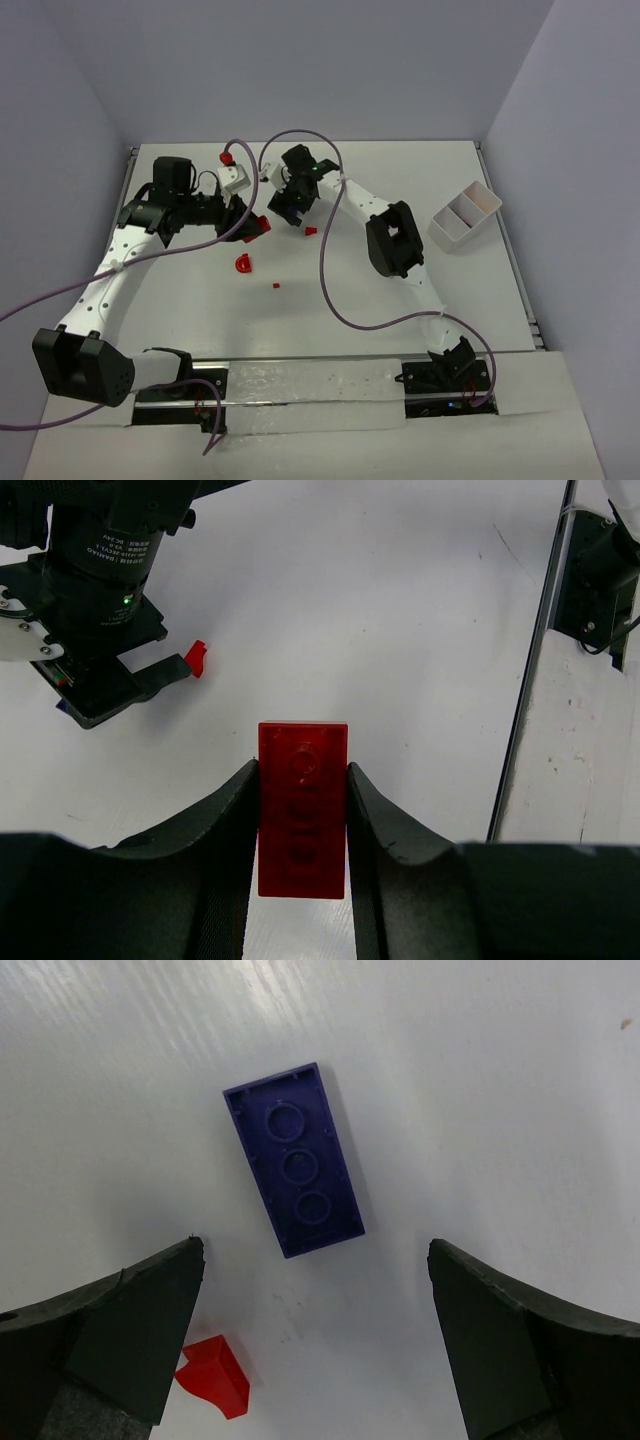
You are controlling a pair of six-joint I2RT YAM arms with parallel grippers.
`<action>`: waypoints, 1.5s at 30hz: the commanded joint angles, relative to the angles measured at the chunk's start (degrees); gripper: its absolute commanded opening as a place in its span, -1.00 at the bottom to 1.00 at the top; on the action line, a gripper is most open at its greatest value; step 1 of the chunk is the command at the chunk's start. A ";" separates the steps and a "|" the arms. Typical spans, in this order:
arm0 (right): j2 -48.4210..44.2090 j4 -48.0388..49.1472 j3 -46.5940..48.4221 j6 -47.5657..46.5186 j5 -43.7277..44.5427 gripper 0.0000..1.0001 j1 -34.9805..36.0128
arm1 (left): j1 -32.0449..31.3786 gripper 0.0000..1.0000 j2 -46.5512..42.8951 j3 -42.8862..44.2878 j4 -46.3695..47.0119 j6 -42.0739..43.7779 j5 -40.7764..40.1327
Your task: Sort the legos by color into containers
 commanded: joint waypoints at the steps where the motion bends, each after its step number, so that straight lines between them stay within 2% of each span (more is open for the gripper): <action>1: 1.47 0.25 3.35 -2.21 -5.01 1.00 0.20 | 0.70 -1.00 -1.12 2.24 2.29 -0.96 2.45; 6: 4.46 -2.90 7.30 -2.83 -5.62 0.97 0.66 | 1.24 -1.00 -0.44 3.58 2.24 -2.05 3.45; 12: 5.72 -6.16 9.21 -4.79 -7.06 0.46 0.94 | 1.67 -1.00 1.37 6.31 2.42 -3.55 4.31; 18: 5.58 -7.35 8.40 -6.46 -7.19 0.17 1.62 | 1.67 -1.00 2.23 8.43 0.94 -2.52 3.78; 22: 5.58 -8.52 7.82 -7.21 -6.45 -0.16 2.27 | 1.67 -1.00 2.54 9.45 0.31 -2.22 3.48; 26: 5.11 -7.11 6.06 -5.39 -4.03 -0.58 2.66 | 1.67 -1.00 2.00 8.43 1.38 -3.30 3.22; 29: 4.37 -6.07 4.62 -3.10 -2.90 -0.98 2.57 | 1.67 -1.00 0.97 6.50 2.77 -4.30 2.98; 32: 3.06 -5.39 1.74 -1.50 -2.17 -1.00 2.48 | 1.67 -1.00 -0.31 5.08 3.14 -4.56 2.27; 38: -8.98 -3.23 -9.57 2.51 -4.87 -1.00 0.49 | 2.96 -1.00 -3.11 2.71 6.33 -8.07 1.82; 40: -16.30 -2.50 -15.21 1.19 -3.33 -1.00 -0.68 | 4.21 -1.00 -3.76 2.16 7.65 -9.85 2.72; 45: -26.29 -4.47 -22.59 -5.39 1.39 -1.00 -2.39 | 4.93 -1.00 -4.25 2.28 9.95 -13.05 3.54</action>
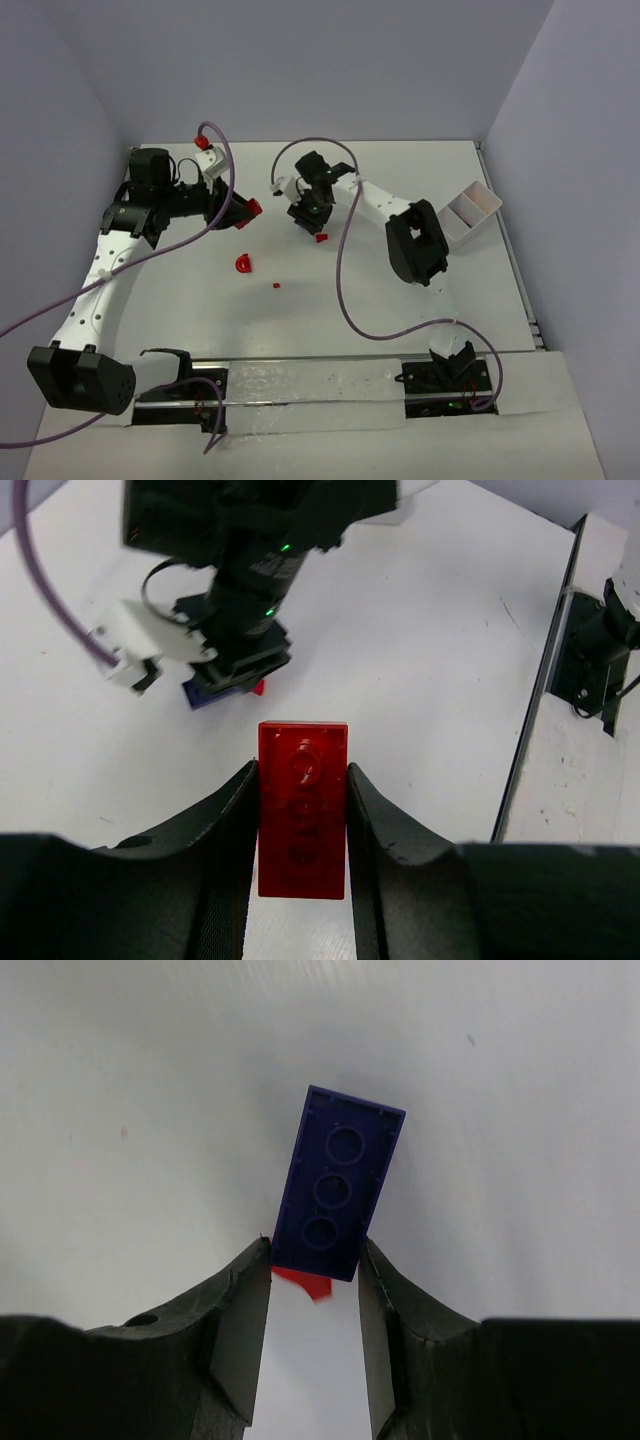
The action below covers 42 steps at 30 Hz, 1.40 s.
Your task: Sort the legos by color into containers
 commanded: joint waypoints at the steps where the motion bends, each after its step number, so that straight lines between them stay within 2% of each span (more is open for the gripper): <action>1: -13.44 -1.64 -4.22 -5.97 4.56 -1.00 -2.69 | 0.80 -1.00 -1.68 0.23 5.82 -5.00 1.78; 8: -26.39 -8.42 -9.95 -15.07 8.31 -1.00 -7.77 | 1.10 -1.00 -2.34 -1.39 8.70 -7.57 0.50; 12: -33.70 -12.46 -14.00 -25.19 13.96 -1.00 -11.37 | 1.10 -1.00 0.29 1.12 7.89 -9.66 -1.76; 17: -41.42 -11.85 -20.78 -36.40 22.91 -1.00 -18.36 | 0.64 -1.00 3.57 3.35 8.46 -12.57 -2.61; 20: -46.01 -9.48 -25.21 -43.92 27.96 -1.00 -22.90 | -1.63 -1.00 4.43 3.71 9.66 -13.68 -6.19; 28: -48.81 -0.50 -32.21 -64.86 37.70 -1.00 -33.37 | -7.98 -1.00 7.28 5.72 7.37 -13.37 -13.01; 35: -45.17 5.05 -34.15 -72.95 42.84 -1.00 -34.41 | -8.57 -1.00 8.02 5.54 8.94 -14.54 -12.71; 42: -43.72 5.61 -35.96 -75.95 44.02 -1.00 -34.41 | -8.57 -1.00 8.03 4.15 9.74 -14.36 -13.52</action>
